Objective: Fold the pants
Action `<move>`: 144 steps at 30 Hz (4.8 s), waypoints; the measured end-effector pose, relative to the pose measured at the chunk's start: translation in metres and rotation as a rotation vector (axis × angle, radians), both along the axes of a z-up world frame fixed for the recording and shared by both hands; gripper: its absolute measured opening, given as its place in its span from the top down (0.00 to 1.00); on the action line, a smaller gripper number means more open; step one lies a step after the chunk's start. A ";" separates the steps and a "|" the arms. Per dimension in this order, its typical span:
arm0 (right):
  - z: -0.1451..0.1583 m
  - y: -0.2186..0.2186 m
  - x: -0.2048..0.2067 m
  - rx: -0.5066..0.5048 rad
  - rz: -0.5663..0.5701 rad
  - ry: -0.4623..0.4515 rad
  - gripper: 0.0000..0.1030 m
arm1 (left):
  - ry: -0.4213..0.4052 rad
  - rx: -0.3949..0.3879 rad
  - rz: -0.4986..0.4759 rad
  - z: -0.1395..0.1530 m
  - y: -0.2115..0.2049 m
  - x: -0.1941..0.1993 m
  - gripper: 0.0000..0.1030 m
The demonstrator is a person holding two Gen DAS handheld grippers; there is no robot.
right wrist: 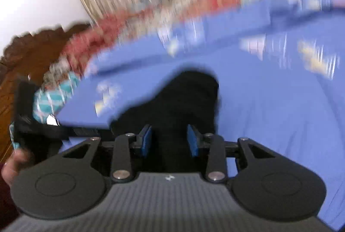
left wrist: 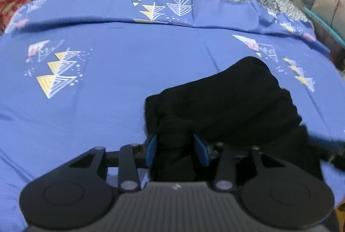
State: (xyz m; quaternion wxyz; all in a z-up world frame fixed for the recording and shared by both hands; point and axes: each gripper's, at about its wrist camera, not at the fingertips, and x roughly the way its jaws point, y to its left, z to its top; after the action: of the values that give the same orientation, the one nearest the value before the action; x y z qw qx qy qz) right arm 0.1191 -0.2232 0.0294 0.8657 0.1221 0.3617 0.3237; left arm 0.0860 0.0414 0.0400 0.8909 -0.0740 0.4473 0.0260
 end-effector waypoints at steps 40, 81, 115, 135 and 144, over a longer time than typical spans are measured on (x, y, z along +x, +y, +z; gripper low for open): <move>0.014 0.017 -0.014 -0.094 -0.020 -0.308 0.53 | 0.014 0.044 0.073 0.004 0.012 -0.052 0.06; 0.004 0.161 0.128 -0.321 0.123 -0.006 0.95 | -0.067 0.042 -0.029 -0.009 -0.006 -0.086 0.37; -0.026 0.049 0.093 -0.084 -0.021 0.070 0.90 | 0.019 -0.025 0.124 -0.027 0.028 0.032 0.32; 0.017 0.000 -0.004 0.080 0.076 -0.057 0.71 | -0.066 -0.161 0.059 0.003 0.026 -0.064 0.04; -0.029 0.069 0.006 0.000 0.300 0.183 0.95 | 0.044 -0.182 0.106 -0.029 0.033 -0.059 0.04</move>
State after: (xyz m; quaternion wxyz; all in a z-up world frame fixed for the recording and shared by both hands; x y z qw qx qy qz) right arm 0.1249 -0.1544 0.0000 0.7710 0.0957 0.4533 0.4370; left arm 0.0274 0.0744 0.0112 0.8677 -0.1778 0.4629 0.0339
